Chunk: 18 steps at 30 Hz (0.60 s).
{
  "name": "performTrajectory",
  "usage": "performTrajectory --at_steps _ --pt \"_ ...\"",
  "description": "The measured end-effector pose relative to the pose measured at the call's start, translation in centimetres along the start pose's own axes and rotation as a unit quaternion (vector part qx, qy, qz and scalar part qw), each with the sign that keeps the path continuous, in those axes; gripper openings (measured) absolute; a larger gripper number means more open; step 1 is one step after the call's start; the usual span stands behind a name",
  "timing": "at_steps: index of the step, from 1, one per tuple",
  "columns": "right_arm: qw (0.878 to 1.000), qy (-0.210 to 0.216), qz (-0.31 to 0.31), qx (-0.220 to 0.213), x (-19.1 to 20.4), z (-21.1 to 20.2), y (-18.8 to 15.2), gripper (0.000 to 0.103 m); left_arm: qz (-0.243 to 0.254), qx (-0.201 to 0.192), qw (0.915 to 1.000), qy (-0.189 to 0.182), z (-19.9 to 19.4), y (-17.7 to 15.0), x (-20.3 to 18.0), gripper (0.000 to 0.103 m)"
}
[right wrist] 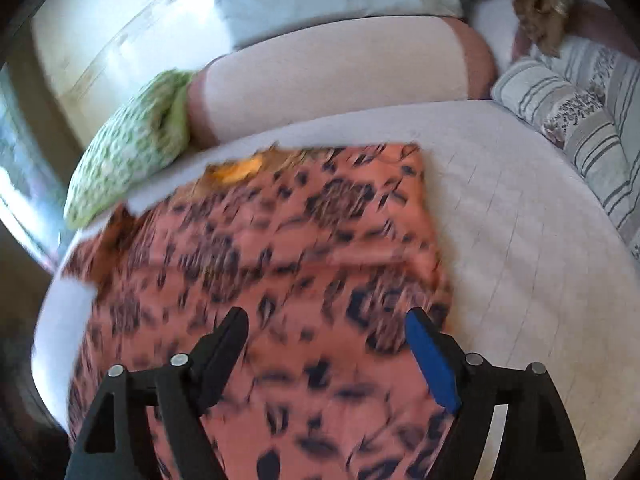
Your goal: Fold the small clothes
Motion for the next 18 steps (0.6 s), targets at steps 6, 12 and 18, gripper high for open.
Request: performTrajectory --at_steps 6,12,18 --pt "0.999 0.001 -0.014 0.03 0.9 1.6 -3.8 0.083 -0.121 0.015 0.9922 0.027 6.5 5.5 6.7 0.103" --pt "0.999 0.008 0.007 0.04 0.7 3.2 -4.2 0.083 -0.191 0.002 0.9799 0.055 12.8 10.7 11.7 0.103" --pt "0.999 -0.001 -0.009 0.034 0.9 3.1 -4.1 0.083 -0.27 -0.002 0.9627 0.009 17.0 12.2 13.6 0.103"
Point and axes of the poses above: each gripper's, at about its wrist camera, not at the fingertips, and z roughly the way its jaws point, x to its left, y to its top, the point moved 2 cm from there along z, roughly the way its jaws point, and after that the axes turned 11 degrees about -x, right-handed, at the moved point
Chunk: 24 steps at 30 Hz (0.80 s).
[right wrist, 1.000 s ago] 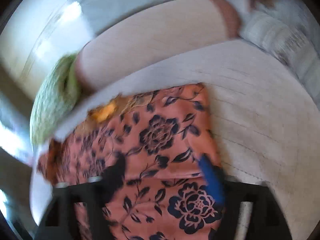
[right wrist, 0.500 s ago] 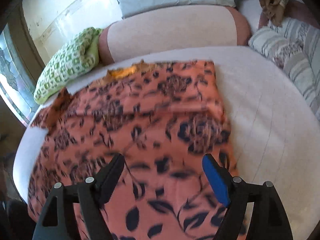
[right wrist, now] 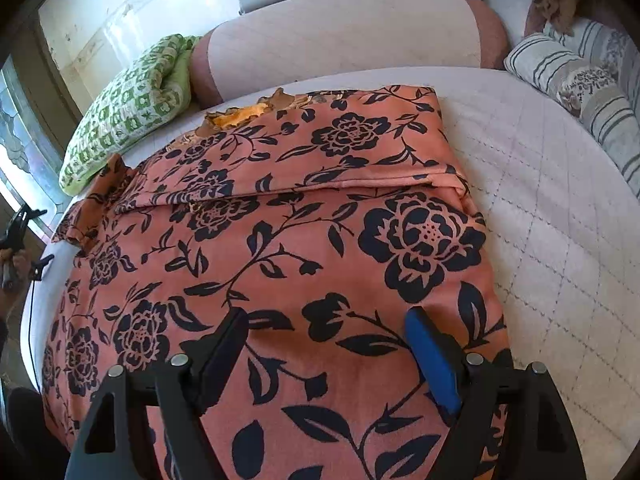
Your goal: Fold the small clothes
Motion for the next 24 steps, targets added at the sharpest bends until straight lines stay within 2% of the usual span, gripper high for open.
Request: performTrajectory --at_steps 4,5,6,7,9,11,14,16,18,19,22,24 --pt "1.0 -0.005 -0.011 0.0 0.3 0.4 0.1 0.084 -0.046 -0.016 0.9988 0.001 1.1 1.2 0.2 0.103" --pt "1.0 -0.006 -0.013 -0.001 0.4 0.5 0.0 0.084 -0.055 -0.019 0.9983 -0.001 1.4 1.5 0.1 0.1" --pt "1.0 -0.007 -0.016 -0.001 0.5 0.6 0.0 0.084 -0.057 -0.017 0.9982 0.002 1.8 1.8 0.0 0.079" --pt "1.0 -0.007 -0.017 -0.001 0.5 0.6 0.0 0.084 -0.059 -0.006 0.9982 0.012 2.4 2.0 0.1 0.046" --pt "1.0 -0.008 -0.018 -0.002 0.6 0.6 0.0 0.084 -0.077 0.019 0.9962 0.038 3.7 1.8 0.7 0.007" --pt "1.0 -0.006 -0.016 -0.002 0.5 0.7 0.0 0.084 -0.062 0.014 0.9963 0.058 3.9 1.8 0.7 0.005" --pt "1.0 -0.007 -0.019 -0.003 0.5 0.7 -0.1 0.084 -0.005 -0.006 0.9978 0.065 2.6 1.8 -1.9 0.004" --pt "1.0 -0.007 -0.02 -0.005 0.6 0.6 -0.1 0.084 0.054 -0.026 0.9969 0.051 1.0 1.6 -5.6 0.004" --pt "1.0 -0.006 -0.017 -0.006 0.6 0.6 -0.1 0.084 0.128 -0.048 0.9902 0.031 -1.3 0.5 -10.2 0.003" --pt "1.0 -0.005 -0.013 -0.006 0.6 0.5 0.0 0.084 0.158 -0.057 0.9855 0.018 -2.4 -0.2 -12.5 0.003" --pt "1.0 0.003 0.0 -0.008 0.3 0.3 0.1 0.084 0.251 -0.073 0.9646 -0.036 -5.7 -4.2 -20.0 0.003" --pt "1.0 0.007 0.008 -0.007 0.2 0.3 0.1 0.084 0.319 -0.075 0.9419 -0.074 -7.6 -8.8 -25.0 0.004"
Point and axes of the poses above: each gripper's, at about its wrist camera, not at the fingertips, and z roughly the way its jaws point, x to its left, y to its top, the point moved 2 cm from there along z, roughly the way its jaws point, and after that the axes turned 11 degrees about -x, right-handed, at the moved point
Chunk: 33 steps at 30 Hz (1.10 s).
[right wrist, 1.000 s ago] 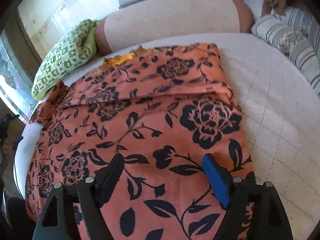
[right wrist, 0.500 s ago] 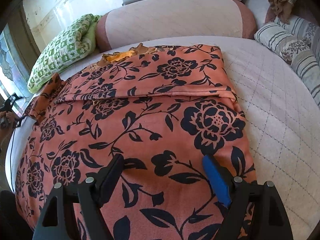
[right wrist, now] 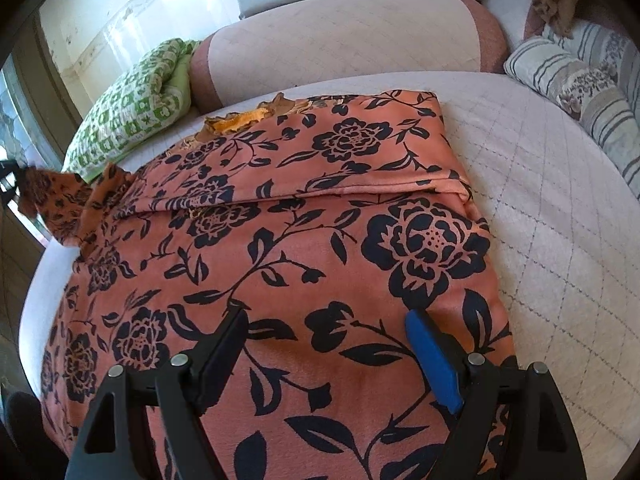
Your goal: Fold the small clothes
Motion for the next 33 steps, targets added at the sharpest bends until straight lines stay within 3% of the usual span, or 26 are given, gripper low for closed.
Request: performTrajectory --at_steps 2,5,6,8,10,11,13,15,17,20,21,23,26,29,33 --pt "1.0 0.005 0.01 0.0 -0.2 -0.2 0.0 0.084 0.059 -0.003 0.9972 -0.046 -1.0 -1.4 -6.6 0.004" --pt "1.0 0.01 0.023 0.001 -0.5 -0.3 0.1 0.084 0.152 0.02 0.9825 -0.106 -1.3 -6.8 -16.3 0.004" --pt "0.999 0.013 0.03 0.002 -0.6 -0.3 0.1 0.084 0.181 0.049 0.974 -0.126 -0.4 -9.7 -19.2 0.004" --pt "0.999 0.023 0.048 0.004 -0.8 -0.5 0.3 0.084 0.23 0.12 0.9533 -0.156 1.8 -16.2 -23.0 0.012" --pt "0.997 0.035 0.061 0.007 -1.0 -0.6 0.4 0.084 0.288 0.224 0.9181 -0.156 4.9 -24.3 -24.7 0.045" --pt "0.997 0.038 0.065 0.008 -1.1 -0.7 0.4 0.084 0.307 0.266 0.9027 -0.143 6.1 -27.8 -24.4 0.047" --pt "0.996 0.047 0.077 0.013 -1.4 -0.7 0.4 0.084 0.333 0.321 0.8803 -0.105 7.4 -31.6 -22.9 0.047" --pt "0.995 0.051 0.084 0.012 -1.6 -0.9 0.5 0.084 0.326 0.314 0.8877 -0.085 6.8 -31.5 -20.6 0.048" --pt "0.995 0.056 0.088 0.006 -1.6 -1.2 0.7 0.084 0.303 0.296 0.9023 -0.083 5.8 -29.5 -18.3 0.06" --pt "0.995 0.062 0.081 -0.011 -1.1 -2.2 1.3 0.084 0.285 0.222 0.9302 -0.065 3.2 -25.4 -13.8 0.078" --pt "0.995 0.065 0.07 -0.026 -0.7 -2.9 1.9 0.084 0.289 0.195 0.9365 -0.04 2.7 -24.0 -12.1 0.079" --pt "0.995 0.07 0.061 -0.047 -0.2 -3.6 3.6 0.084 0.291 0.171 0.9413 -0.001 2.5 -22.3 -9.0 0.079" --pt "0.994 0.081 0.063 -0.045 -0.2 -2.2 7.0 0.084 0.252 0.182 0.9496 0.038 3.4 -20.9 -4.7 0.079" --pt "0.993 0.086 0.08 -0.015 -1.2 2.7 11.3 0.084 0.205 0.184 0.9602 0.046 4.2 -19.6 -1.9 0.079" --pt "0.995 0.055 0.066 0.046 -1.8 9.5 14.4 0.082 0.123 0.207 0.9705 -0.003 6.2 -17.6 0.5 0.079"
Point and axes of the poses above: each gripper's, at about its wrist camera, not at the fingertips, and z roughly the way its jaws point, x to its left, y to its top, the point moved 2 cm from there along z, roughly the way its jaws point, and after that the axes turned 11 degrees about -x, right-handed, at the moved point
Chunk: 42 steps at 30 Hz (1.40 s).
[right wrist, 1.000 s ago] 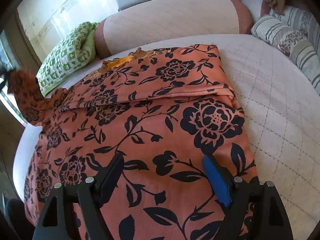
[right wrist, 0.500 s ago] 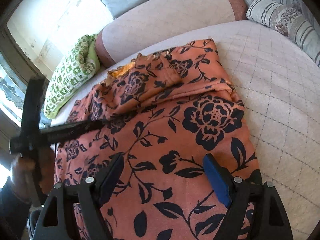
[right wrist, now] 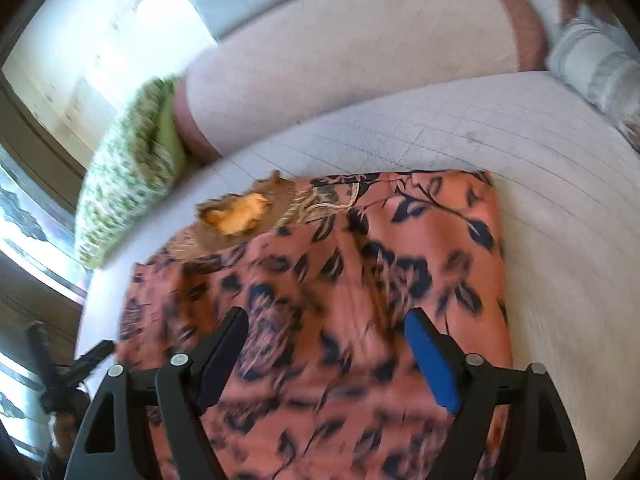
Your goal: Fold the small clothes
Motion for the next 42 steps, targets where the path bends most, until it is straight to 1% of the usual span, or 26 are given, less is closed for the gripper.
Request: performTrajectory --at_steps 2,5,7,9,10,11,13,15,17,18,19,21,23,24,25,26,27,28,30,32,33,34,35,36,38,42 --pt "0.999 -0.019 -0.014 0.025 -0.2 2.1 0.3 0.077 -0.007 -0.002 1.0 -0.004 0.9 0.7 0.0 0.079" --pt "0.997 -0.031 -0.032 0.067 -0.2 4.1 -0.6 0.056 -0.025 0.022 0.9994 -0.012 3.0 1.3 0.4 0.072" --pt "0.995 -0.046 -0.056 0.07 0.2 4.4 -0.9 0.042 -0.02 0.05 0.9985 0.0 4.6 1.4 0.8 0.024" --pt "0.994 -0.049 -0.064 0.077 0.2 4.5 -1.0 0.028 -0.028 0.054 0.9981 -0.011 5.0 1.5 0.9 0.011" --pt "0.993 -0.05 -0.073 0.083 0.3 4.5 -0.9 0.017 -0.027 0.053 0.9982 -0.009 5.0 1.7 0.8 0.008" --pt "0.992 -0.052 -0.083 0.085 0.7 4.5 -0.8 0.013 -0.021 0.048 0.9986 -0.004 4.8 1.9 0.6 0.007" --pt "0.99 -0.053 -0.106 0.073 1.8 3.7 -0.4 0.01 0.001 0.027 0.9996 0.011 4.1 2.5 0.0 0.005" --pt "0.991 -0.053 -0.117 0.026 3.0 1.7 0.8 0.01 0.02 -0.006 0.9992 0.034 3.1 2.9 -0.3 0.0" --pt "0.99 -0.07 -0.115 -0.04 3.5 -0.9 1.4 0.01 0.009 -0.007 0.9981 0.061 3.4 2.6 0.7 0.0" --pt "0.99 -0.084 -0.103 -0.052 2.9 -1.0 1.0 0.014 -0.009 0.013 0.9977 0.066 4.4 2.1 1.6 0.0" --pt "0.991 -0.093 -0.09 -0.033 1.9 0.1 0.1 0.016 -0.023 0.023 0.9971 0.068 4.9 1.9 2.3 0.0" --pt "0.993 -0.097 -0.038 0.06 -1.4 3.4 -2.5 0.018 -0.029 0.007 0.9979 0.057 3.9 1.7 2.4 0.0" --pt "0.997 -0.078 -0.013 0.024 -2.0 2.0 -2.7 0.032 -0.025 -0.005 0.9994 0.025 2.6 2.0 1.7 0.001" --pt "0.997 -0.075 -0.01 0.024 -2.0 1.7 -2.6 0.059 -0.022 -0.003 0.9996 0.017 2.3 2.2 1.5 0.011" --pt "0.997 -0.071 -0.008 0.021 -1.8 1.2 -2.3 0.074 -0.019 -0.001 0.9998 0.011 2.2 2.5 1.2 0.028" --pt "0.998 -0.068 -0.013 0.004 -1.5 0.6 -1.8 0.074 -0.014 -0.006 0.9999 0.007 2.2 2.9 0.7 0.038" --pt "0.998 -0.065 -0.019 -0.013 -1.1 0.0 -1.2 0.074 -0.008 -0.015 0.9998 0.006 2.2 3.3 0.4 0.055" --pt "0.998 -0.053 -0.016 -0.029 -1.0 -0.4 -0.3 0.075 -0.004 -0.018 0.9998 0.011 2.5 3.6 0.0 0.06" --pt "0.999 -0.037 0.002 -0.034 -0.9 0.3 1.0 0.077 0.008 -0.002 0.9999 0.015 3.7 3.8 -0.5 0.06" --pt "0.999 -0.04 -0.004 -0.022 -0.9 2.5 1.8 0.077 0.005 0.015 0.9998 0.007 4.6 3.9 -0.3 0.06" --pt "0.999 -0.046 -0.013 -0.008 -0.9 3.7 1.7 0.077 0.004 0.025 0.9997 0.007 5.8 3.7 -0.1 0.052" --pt "0.999 -0.048 -0.015 0.007 -1.0 4.5 1.5 0.068 0.005 0.032 0.9994 0.012 6.3 3.6 0.0 0.02" --pt "0.999 -0.04 -0.017 0.03 -1.1 5.7 1.0 0.051 0.008 0.042 0.9988 0.022 6.8 3.5 0.1 0.011" --pt "0.998 -0.048 -0.031 0.038 -0.8 6.1 0.7 0.015 0.003 0.04 0.9989 0.023 7.0 3.5 0.3 0.012" --pt "0.996 -0.064 -0.058 0.018 0.0 5.6 0.7 0.011 0.008 0.033 0.9991 0.026 7.1 3.6 0.2 0.012" --pt "0.986 -0.118 -0.072 -0.091 0.5 1.6 1.0 0.014 0.007 0.016 0.9991 0.038 6.8 3.2 0.5 0.012"
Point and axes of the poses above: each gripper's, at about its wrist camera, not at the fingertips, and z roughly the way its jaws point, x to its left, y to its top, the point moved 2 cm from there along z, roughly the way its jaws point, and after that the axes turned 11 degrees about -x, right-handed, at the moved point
